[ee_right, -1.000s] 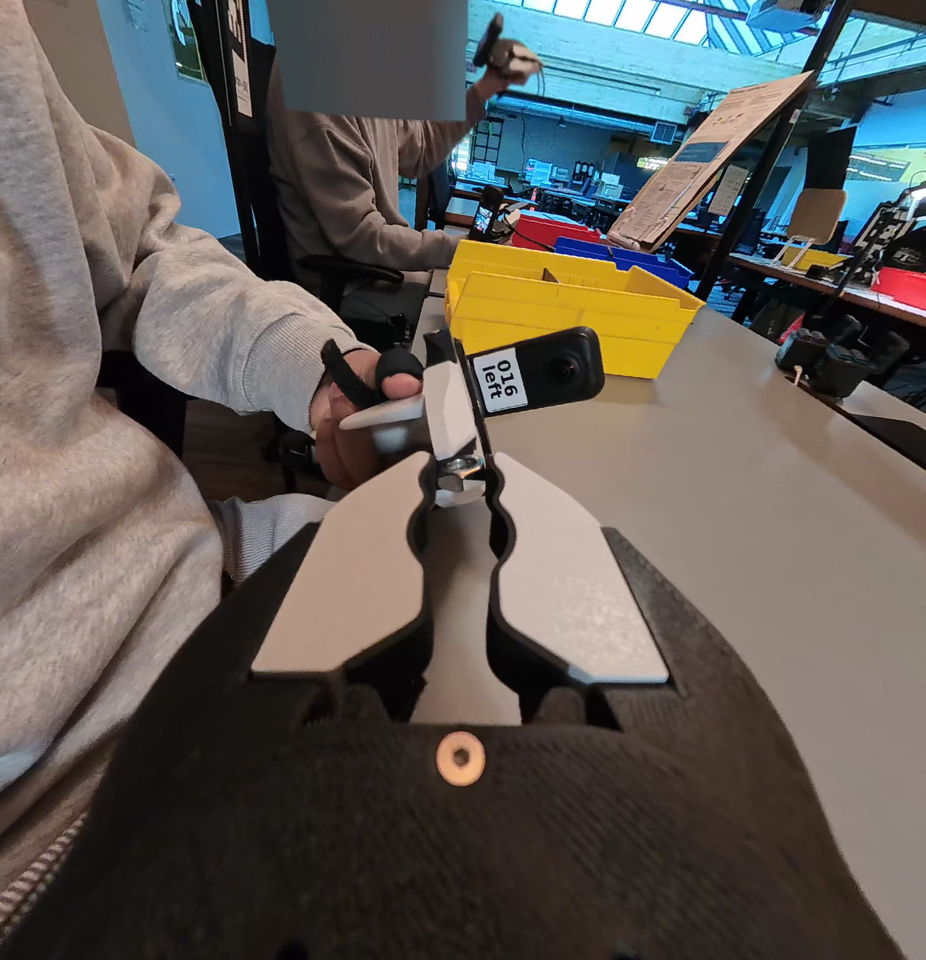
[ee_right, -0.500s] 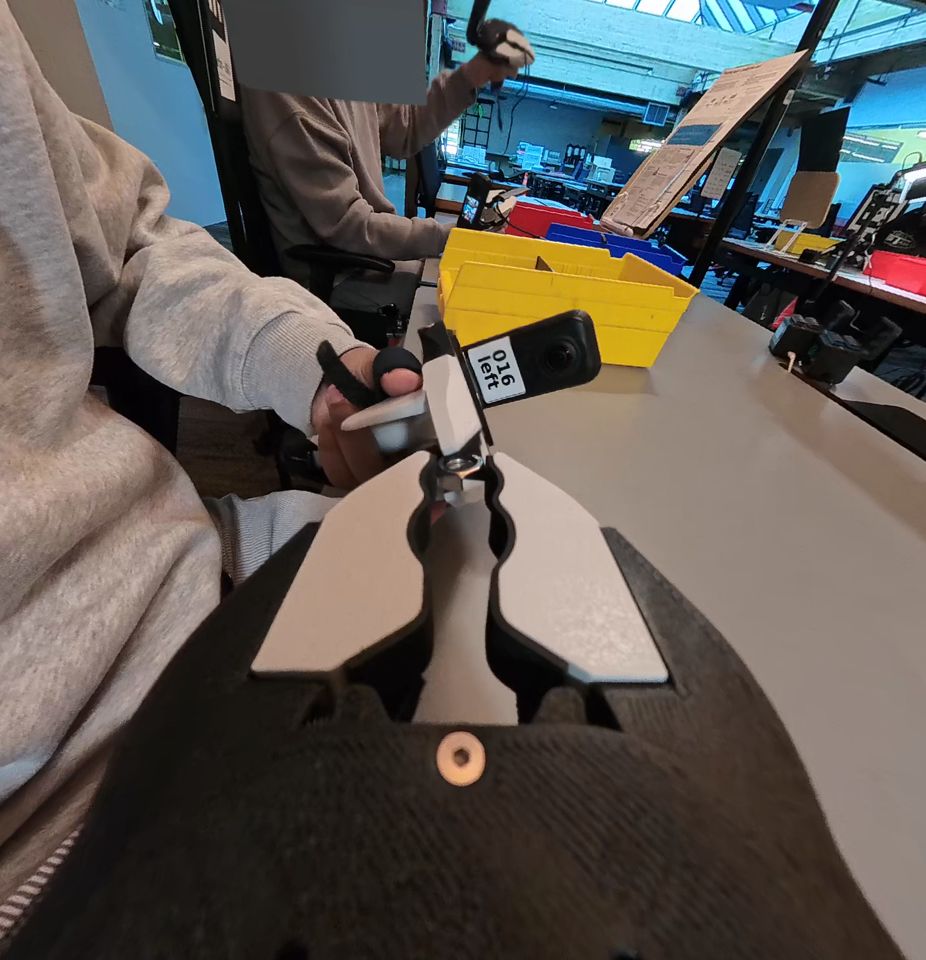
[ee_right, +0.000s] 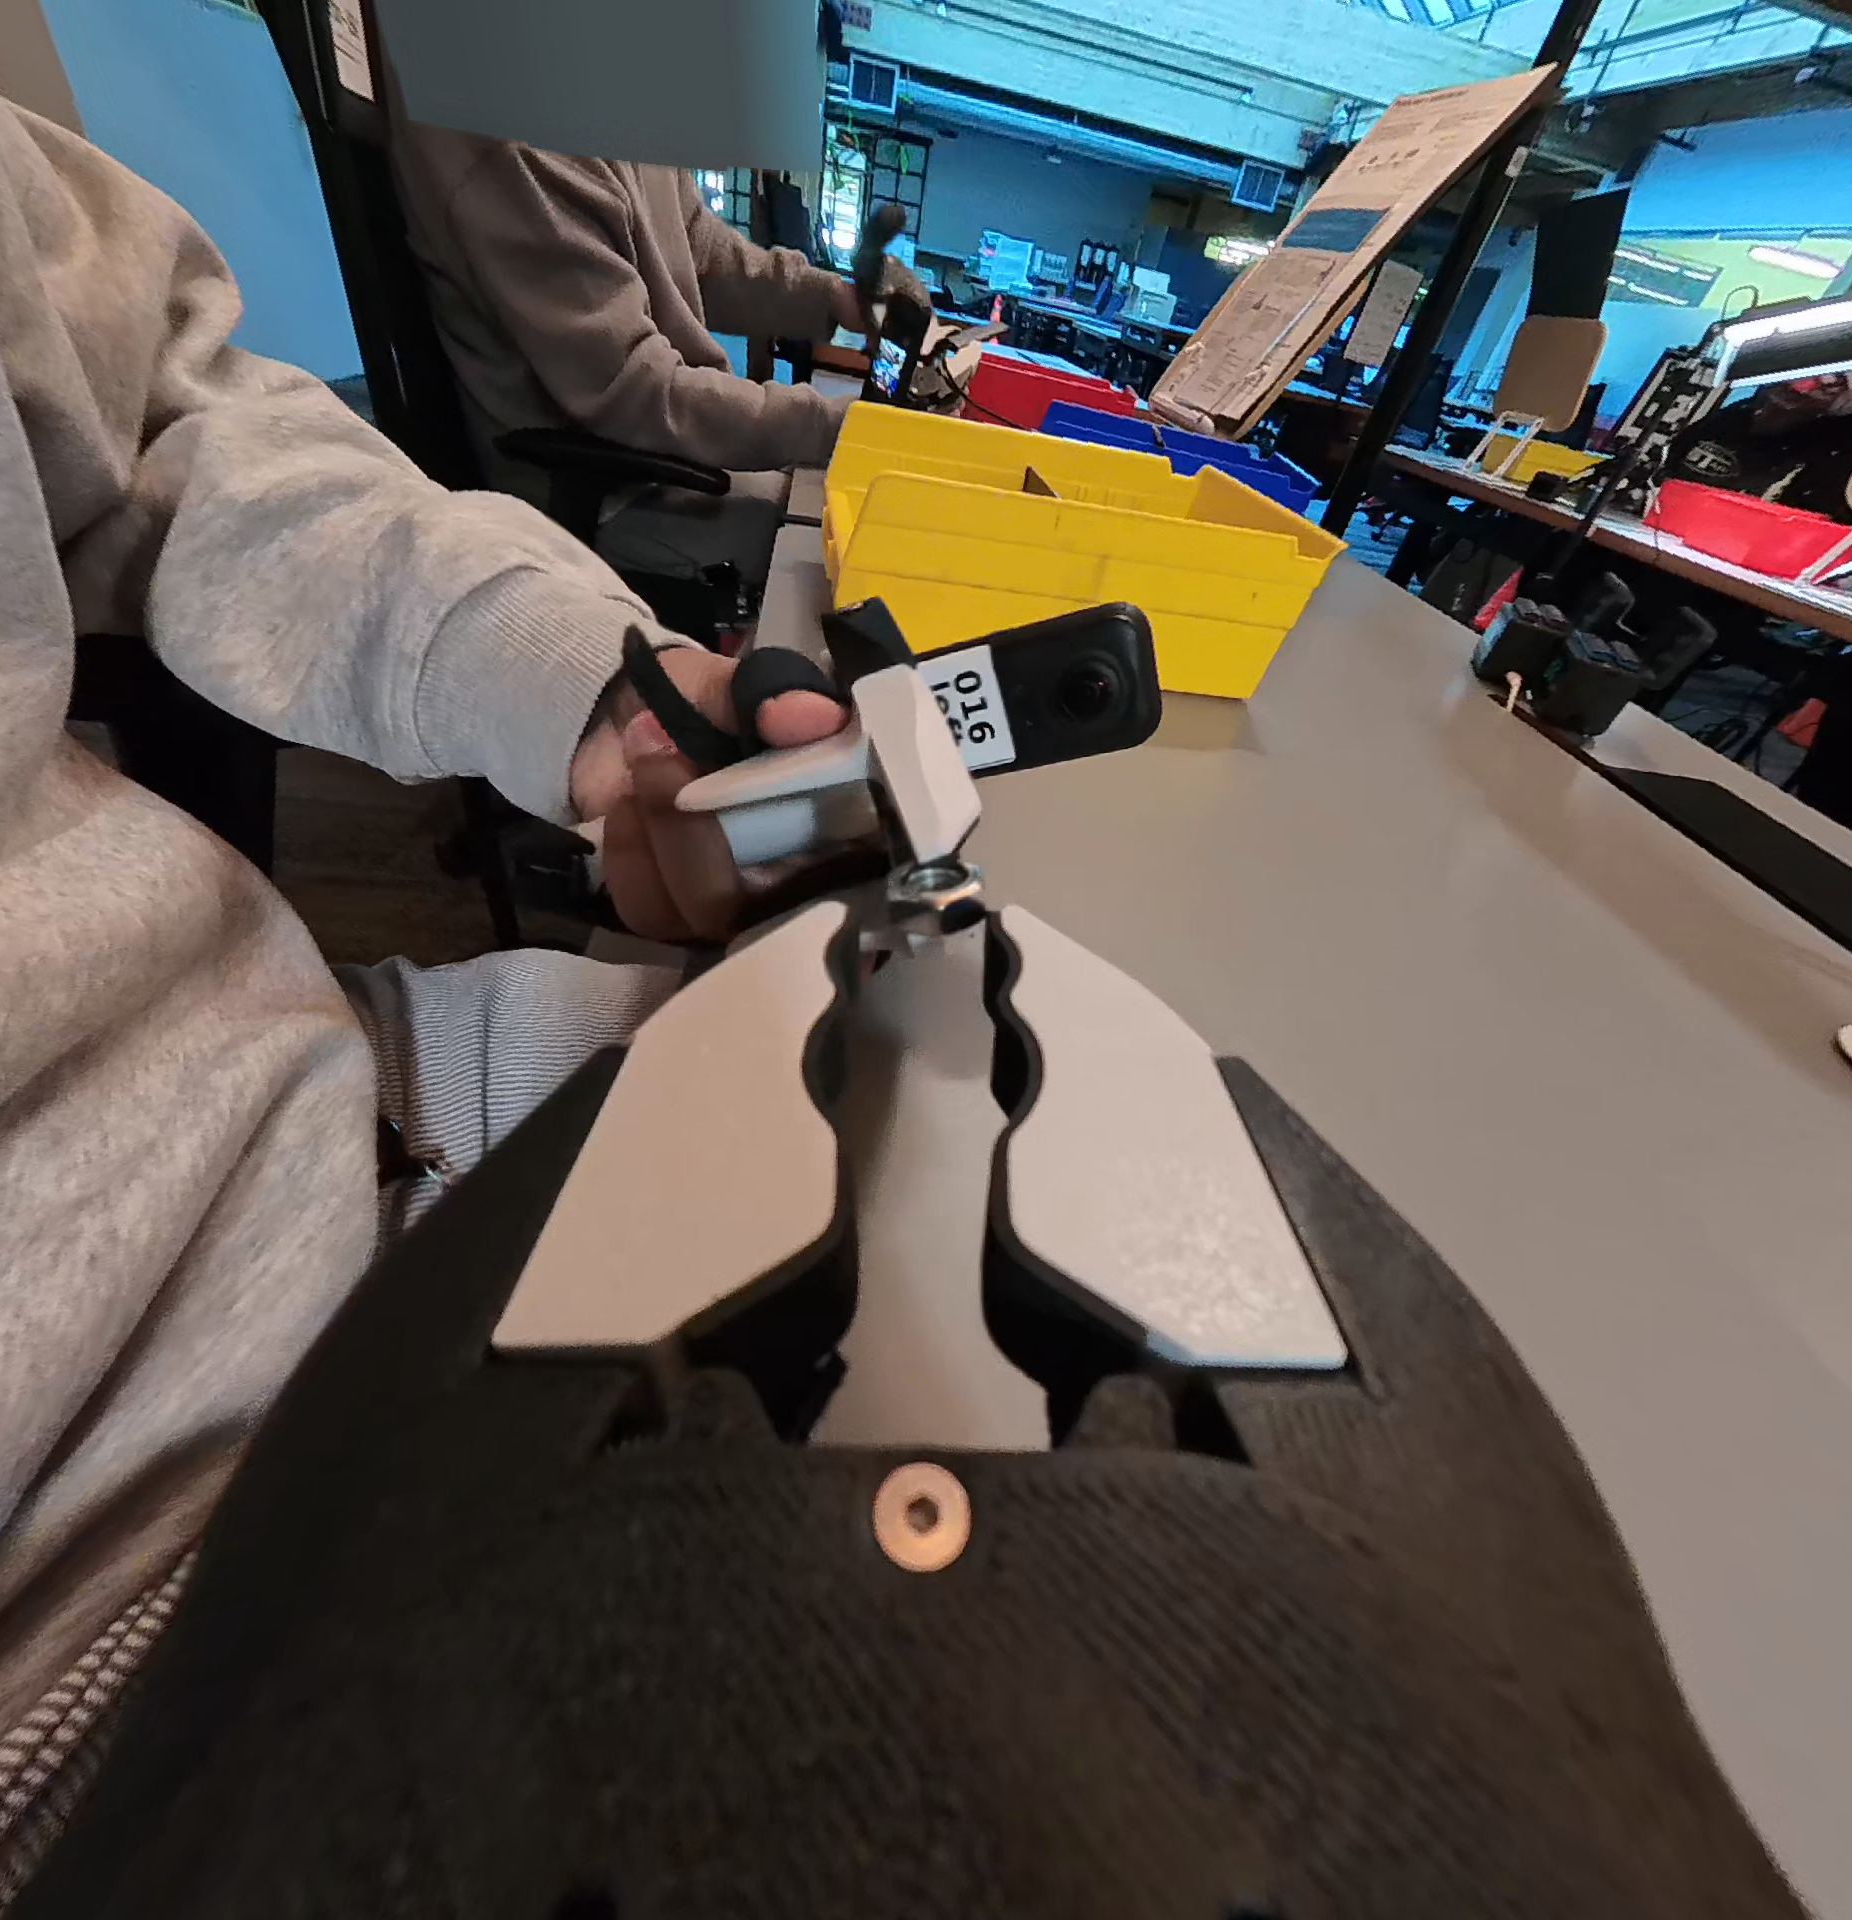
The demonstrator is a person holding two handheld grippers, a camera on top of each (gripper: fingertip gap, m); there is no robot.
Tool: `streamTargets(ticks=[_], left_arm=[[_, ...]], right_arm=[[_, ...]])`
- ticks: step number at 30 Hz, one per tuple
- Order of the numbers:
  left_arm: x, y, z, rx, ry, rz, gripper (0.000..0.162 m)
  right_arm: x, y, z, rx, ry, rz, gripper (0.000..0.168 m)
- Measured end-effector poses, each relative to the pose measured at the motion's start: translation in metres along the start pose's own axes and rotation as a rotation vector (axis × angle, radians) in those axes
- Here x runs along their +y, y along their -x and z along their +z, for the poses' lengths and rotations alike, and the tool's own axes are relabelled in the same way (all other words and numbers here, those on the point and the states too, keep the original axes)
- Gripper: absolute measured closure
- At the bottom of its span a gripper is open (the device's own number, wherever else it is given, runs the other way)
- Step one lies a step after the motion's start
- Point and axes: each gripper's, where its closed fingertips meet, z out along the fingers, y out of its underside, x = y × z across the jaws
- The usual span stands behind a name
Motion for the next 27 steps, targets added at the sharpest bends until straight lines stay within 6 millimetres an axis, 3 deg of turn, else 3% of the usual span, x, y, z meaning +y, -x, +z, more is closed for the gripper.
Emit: streamTargets(ticks=[27], left_arm=[[-0.0003,0.0034,-0.0008,-0.021,0.017,-0.005,0.153]], right_arm=[[-0.0018,-0.0032,-0.0016,0.044,-0.004,-0.039,0.151]])
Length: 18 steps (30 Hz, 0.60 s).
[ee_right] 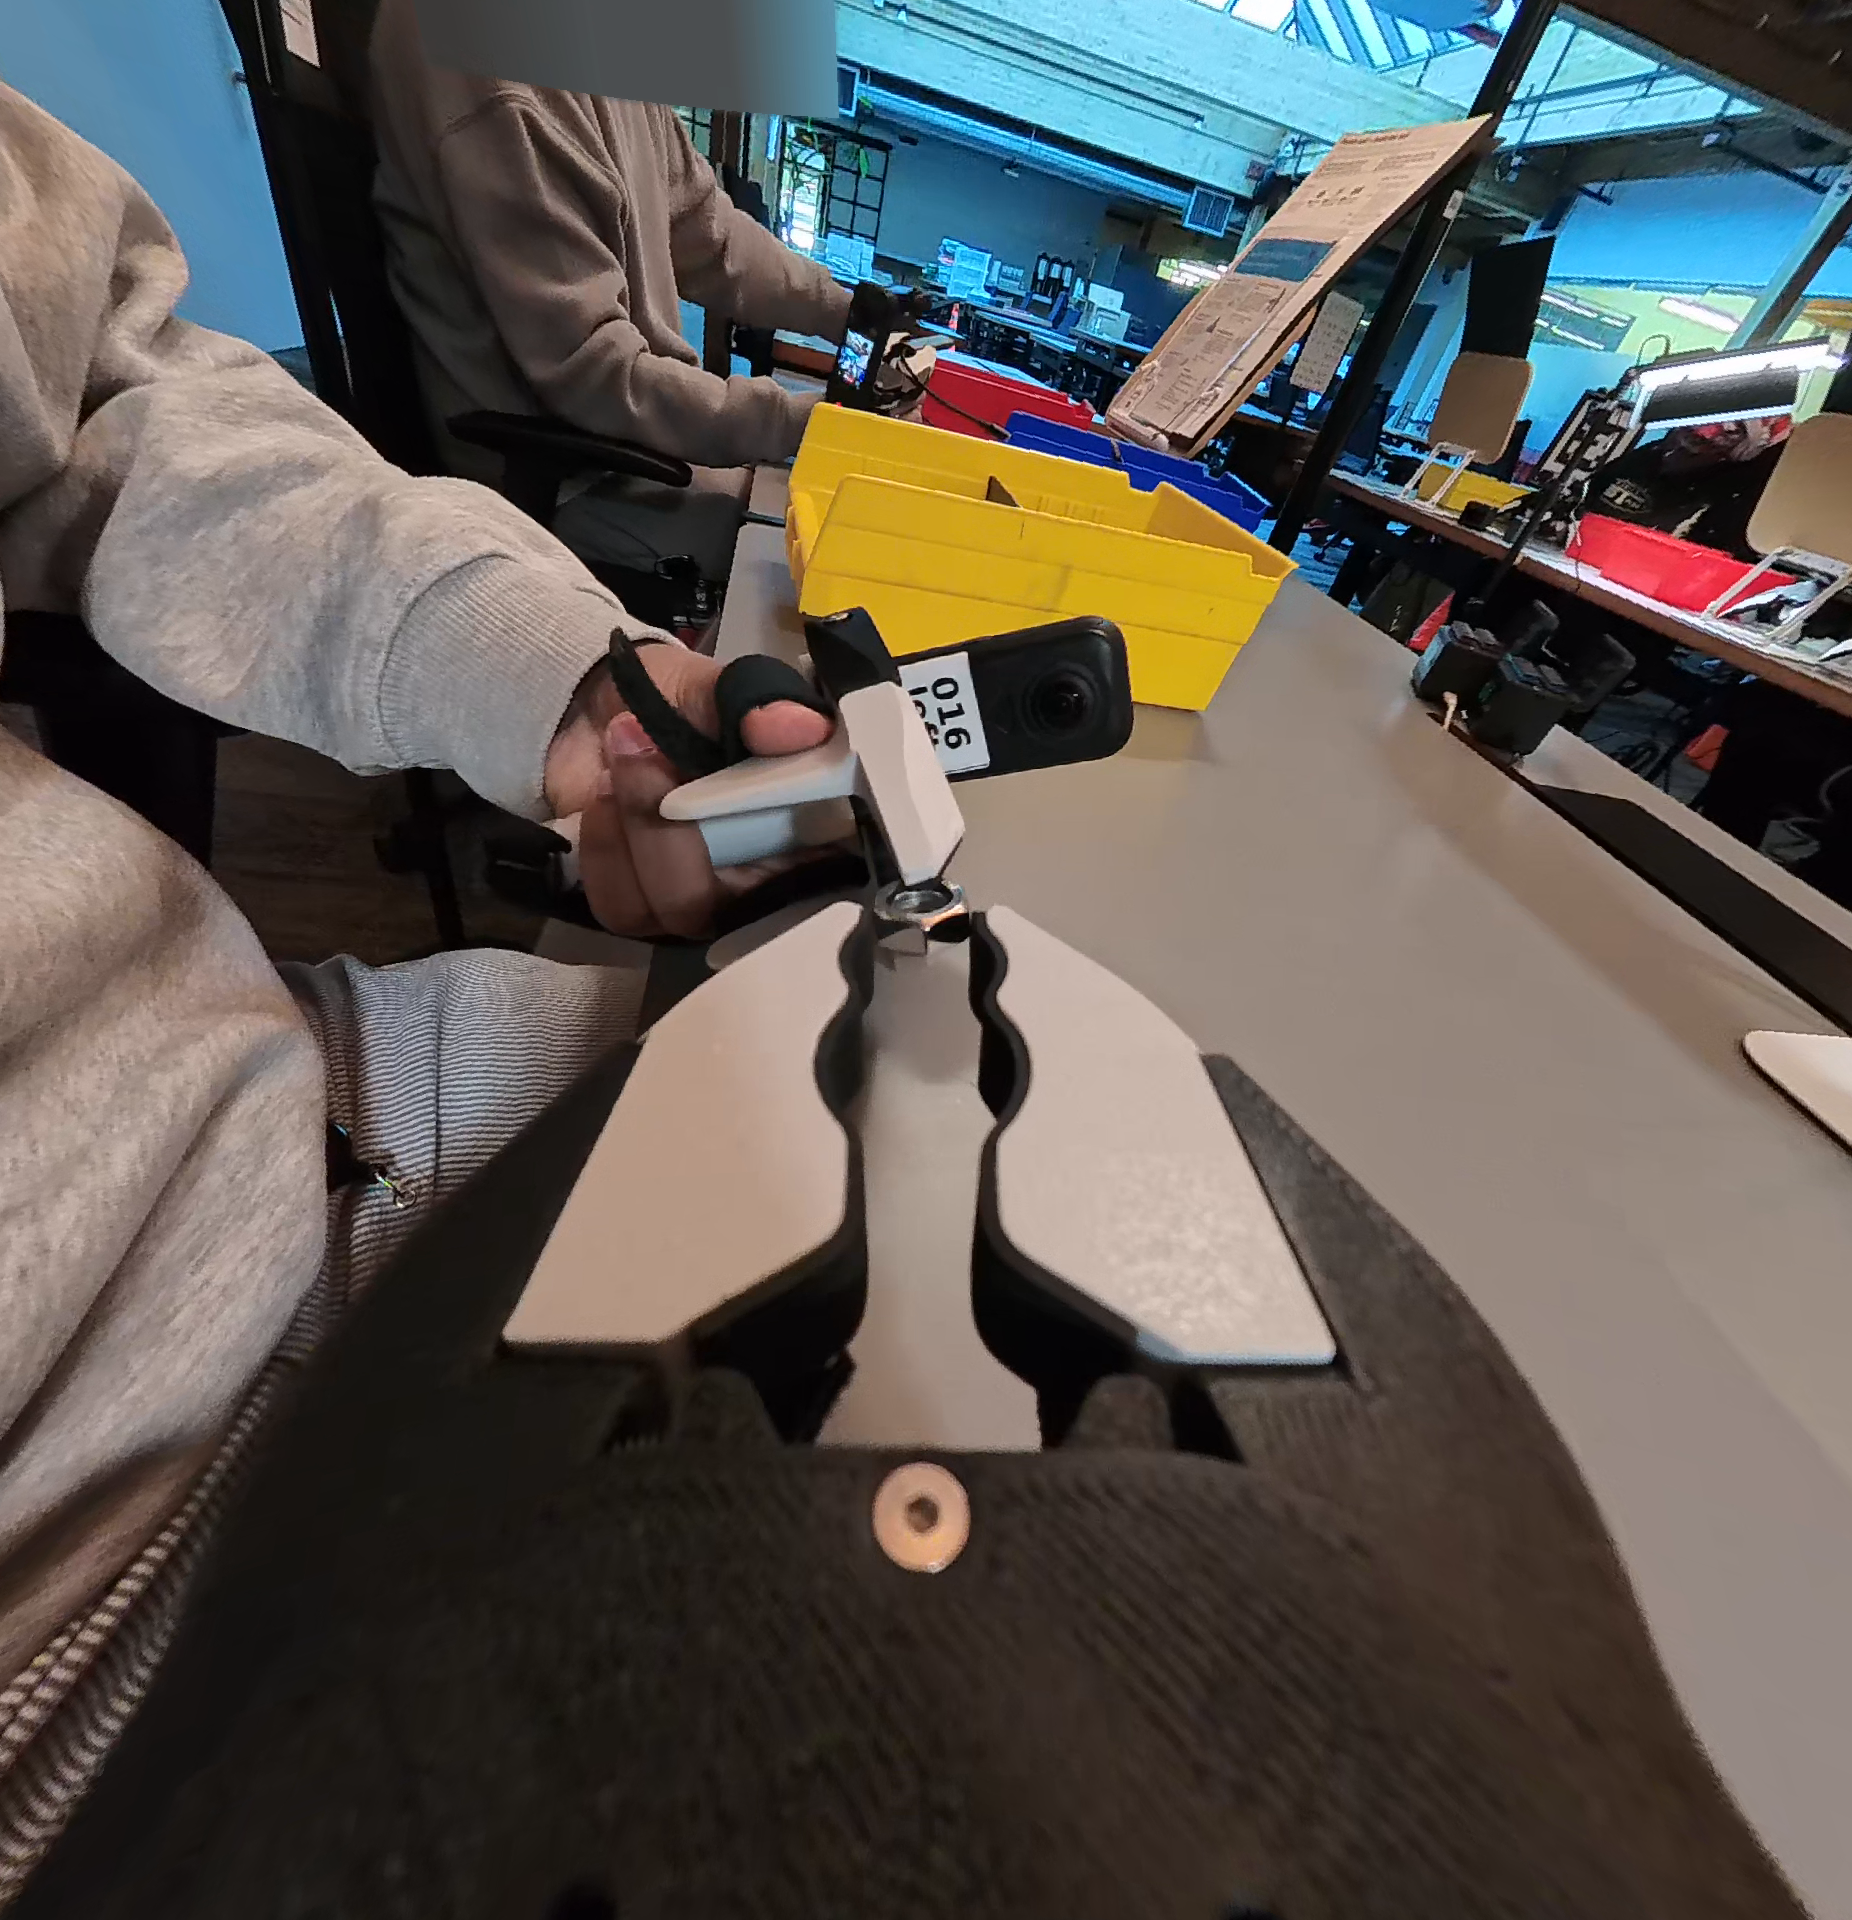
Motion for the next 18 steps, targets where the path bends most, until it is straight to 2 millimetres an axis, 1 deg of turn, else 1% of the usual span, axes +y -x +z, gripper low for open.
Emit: streamTargets(ticks=[11,15,18], left_arm=[[-0.0006,-0.0002,0.0007,0.003,-0.003,-0.003,0.152],[-0.0026,-0.0014,0.0000,0.003,-0.014,0.005,0.147],[-0.0035,-0.0005,-0.0006,0.001,-0.020,0.002,0.146]], right_arm=[[-0.0005,-0.0008,-0.0006,0.005,0.010,-0.002,0.151],[-0.0006,-0.0030,-0.0018,0.014,0.012,0.008,0.151],[-0.0003,-0.0055,-0.0025,0.026,0.010,0.019,0.151]])
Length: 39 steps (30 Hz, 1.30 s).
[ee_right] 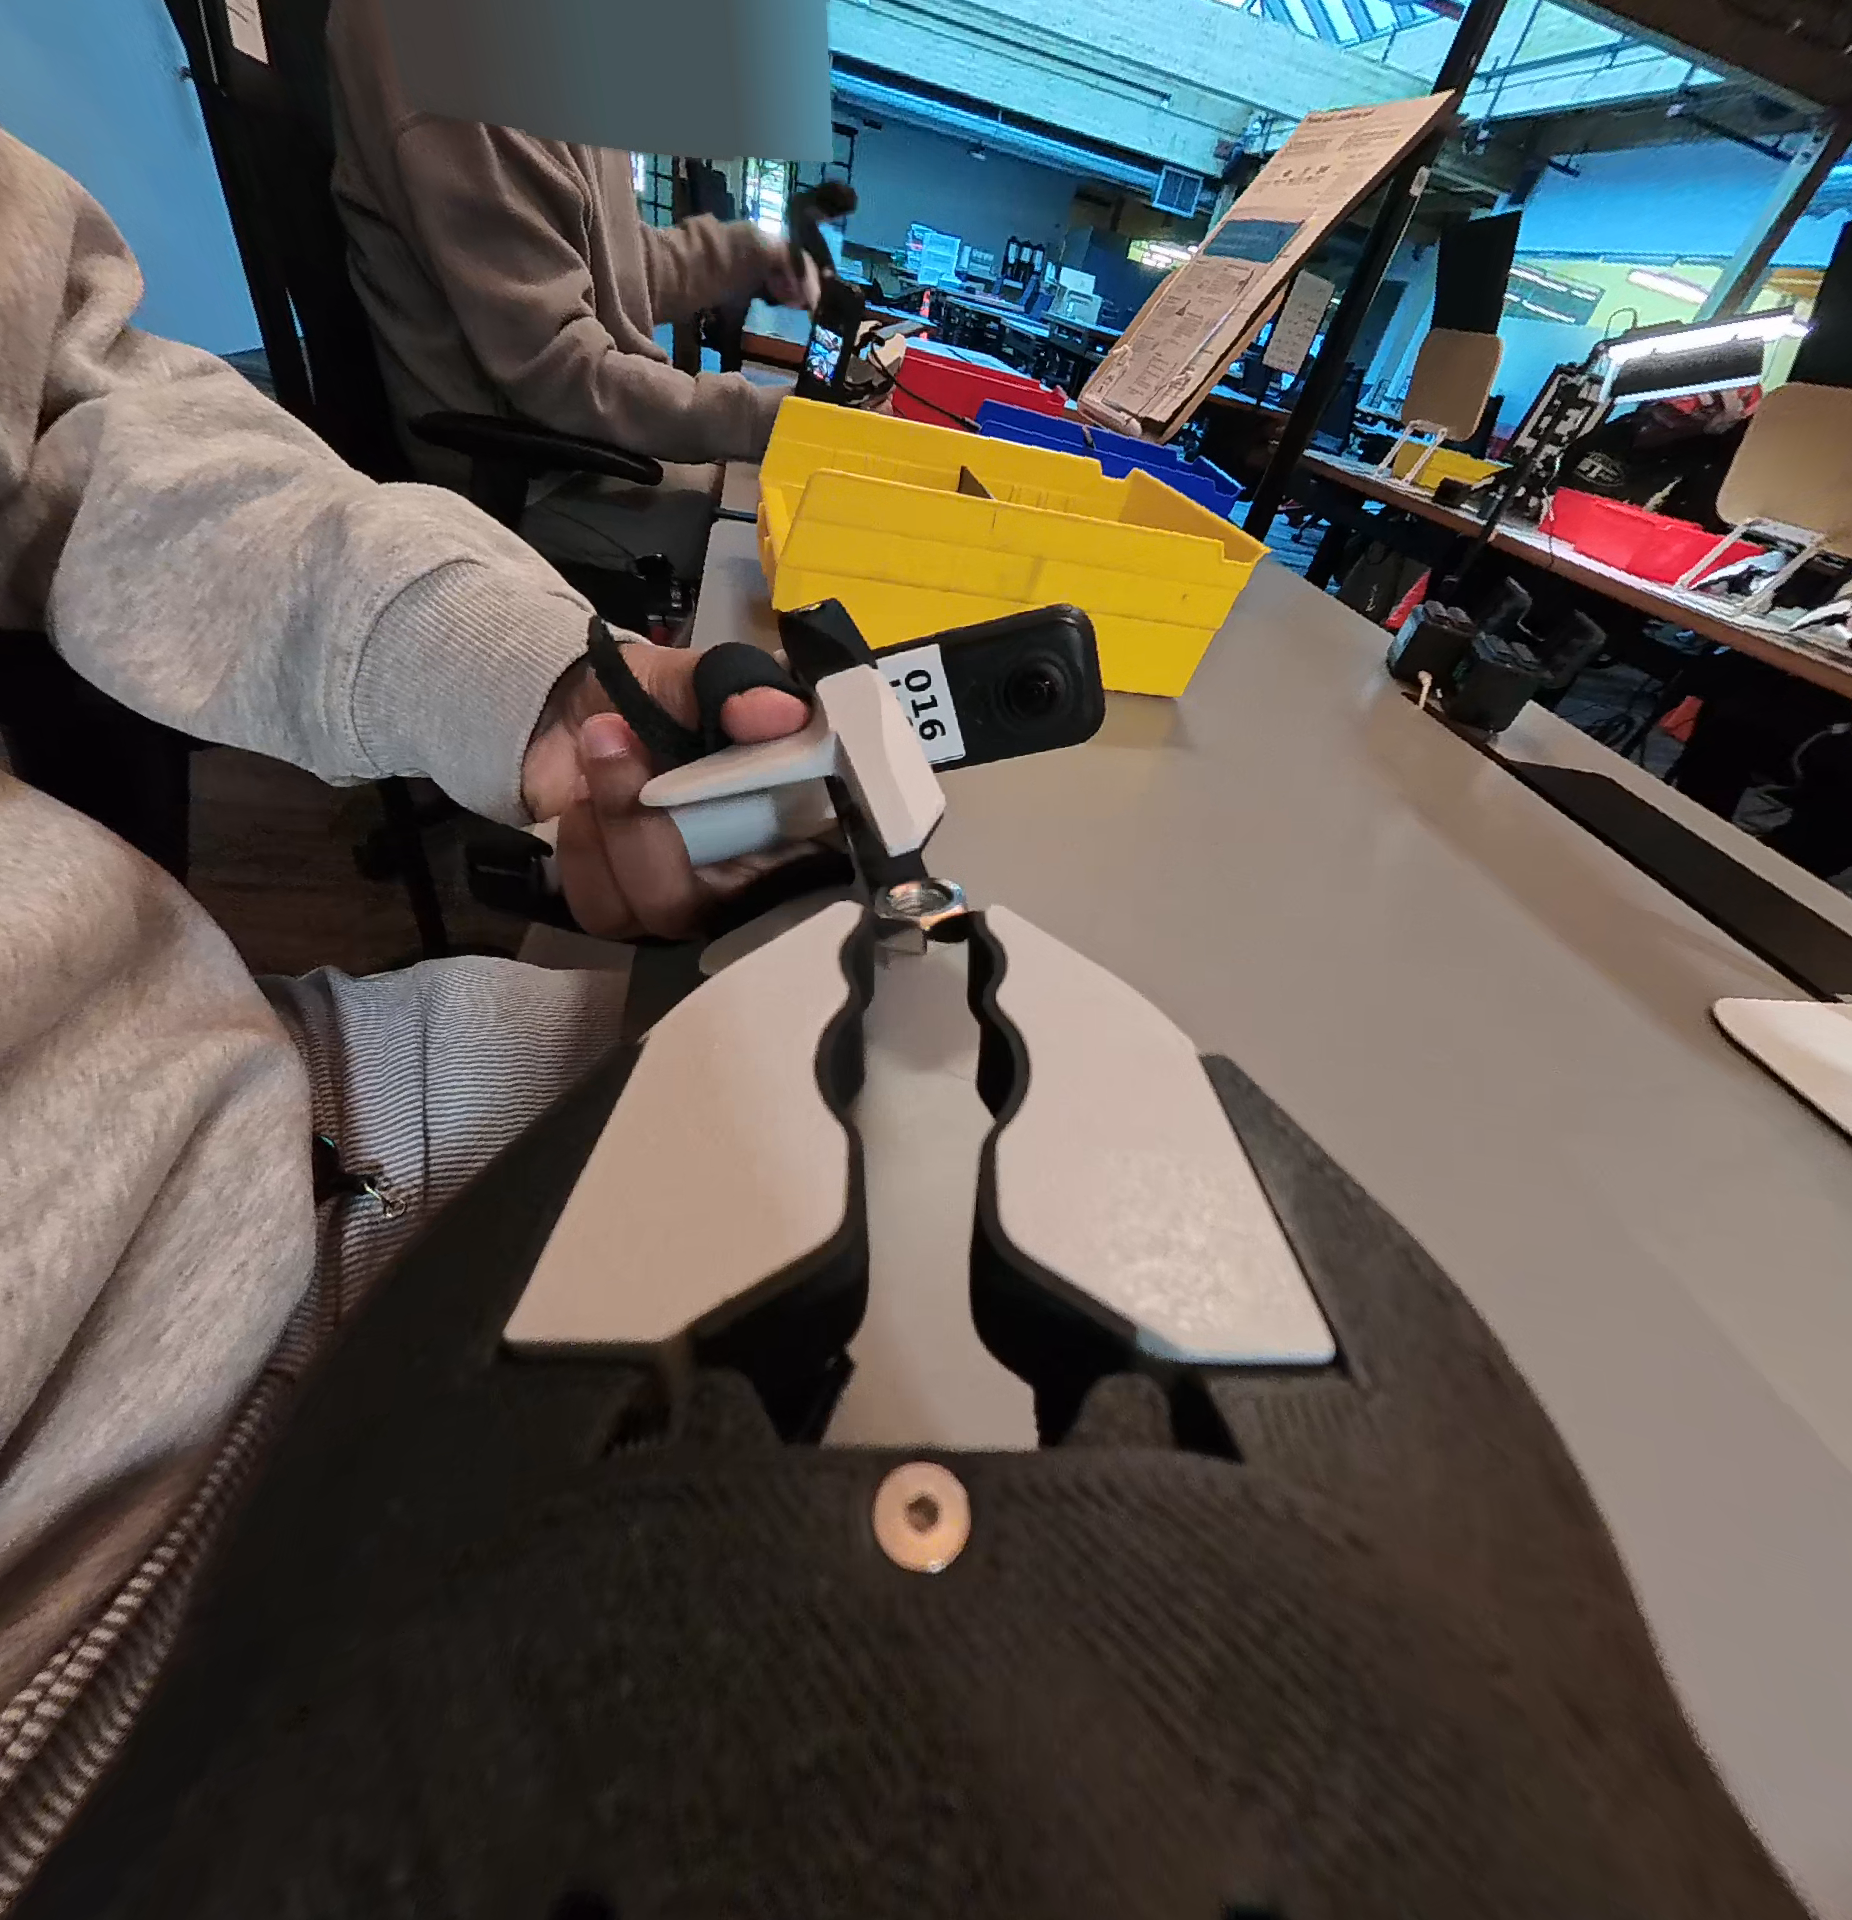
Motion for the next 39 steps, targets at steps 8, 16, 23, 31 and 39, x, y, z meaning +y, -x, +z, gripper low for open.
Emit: streamTargets(ticks=[8,16,23,31,39], left_arm=[[-0.002,0.000,-0.001,0.005,-0.012,0.001,0.146],[-0.002,0.000,-0.001,0.004,-0.014,0.001,0.146],[-0.003,0.003,-0.002,-0.014,-0.013,0.012,0.147],[0.001,0.005,-0.001,-0.030,0.008,0.031,0.146],[0.001,0.009,0.000,-0.059,0.019,0.063,0.146]], right_arm=[[0.002,-0.003,-0.001,0.013,0.006,0.010,0.151],[0.002,-0.005,-0.001,0.011,0.004,0.033,0.151],[-0.005,-0.017,-0.008,0.027,-0.067,0.167,0.151],[-0.007,-0.030,-0.017,0.046,-0.115,0.279,0.151],[-0.005,-0.027,-0.015,0.042,-0.096,0.255,0.151]])
